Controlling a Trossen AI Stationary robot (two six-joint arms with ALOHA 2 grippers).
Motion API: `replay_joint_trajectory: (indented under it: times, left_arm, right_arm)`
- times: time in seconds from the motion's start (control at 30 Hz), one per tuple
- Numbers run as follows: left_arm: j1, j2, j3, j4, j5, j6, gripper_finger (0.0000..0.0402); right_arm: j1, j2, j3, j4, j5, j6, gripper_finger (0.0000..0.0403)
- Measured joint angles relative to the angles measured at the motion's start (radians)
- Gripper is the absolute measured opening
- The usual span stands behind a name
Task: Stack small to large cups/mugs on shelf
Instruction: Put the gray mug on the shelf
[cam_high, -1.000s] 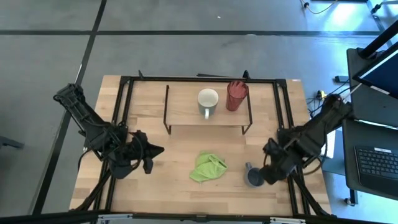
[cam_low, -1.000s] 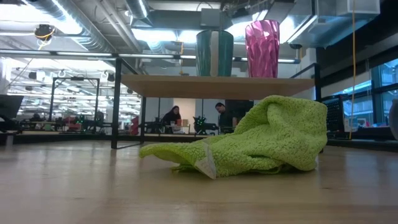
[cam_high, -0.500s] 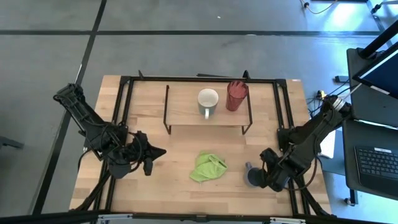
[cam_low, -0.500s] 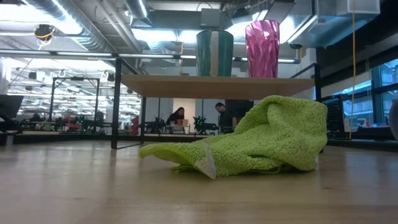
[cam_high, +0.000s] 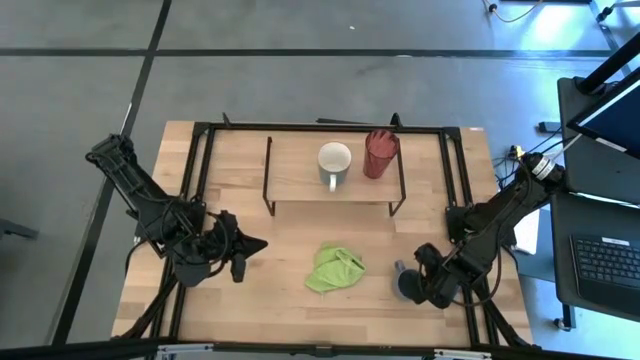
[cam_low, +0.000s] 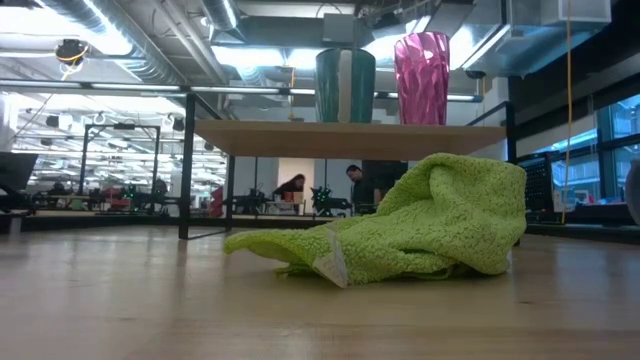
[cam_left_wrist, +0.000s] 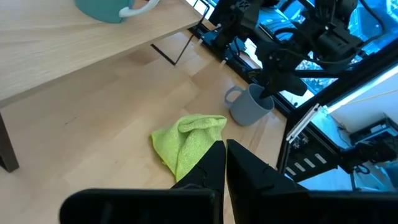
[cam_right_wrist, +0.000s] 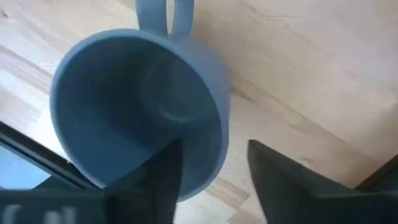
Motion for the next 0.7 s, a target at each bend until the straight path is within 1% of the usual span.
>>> replay_joint_trajectory:
  times: [0.17,0.27,0.3,0.43,0.57,0.7]
  left_arm:
    - [0.021,0.000,0.000,-0.007,0.000,0.001,0.0007]
    - [0.036,0.000,0.000,-0.011,0.000,0.009,0.0007]
    - [0.041,0.000,0.000,-0.011,0.000,0.017,0.0007]
    - [0.060,0.000,0.000,-0.011,0.003,0.028,0.0007]
    - [0.075,0.000,0.000,-0.014,0.030,0.029,0.0007]
    - [0.083,0.001,0.000,-0.032,0.038,0.029,0.0007]
  right_arm:
    - [-0.011,0.000,0.015,0.015,0.008,-0.024,0.0090]
    - [-0.026,0.000,0.048,0.012,0.049,-0.057,0.0025]
    - [-0.033,0.000,0.059,0.017,0.061,-0.074,0.0016]
    - [-0.075,0.001,0.115,0.012,0.078,-0.137,0.0018]
    - [-0.123,0.008,0.189,0.013,0.085,-0.216,0.0008]
    - [-0.193,0.067,0.292,0.017,0.075,-0.348,0.0011]
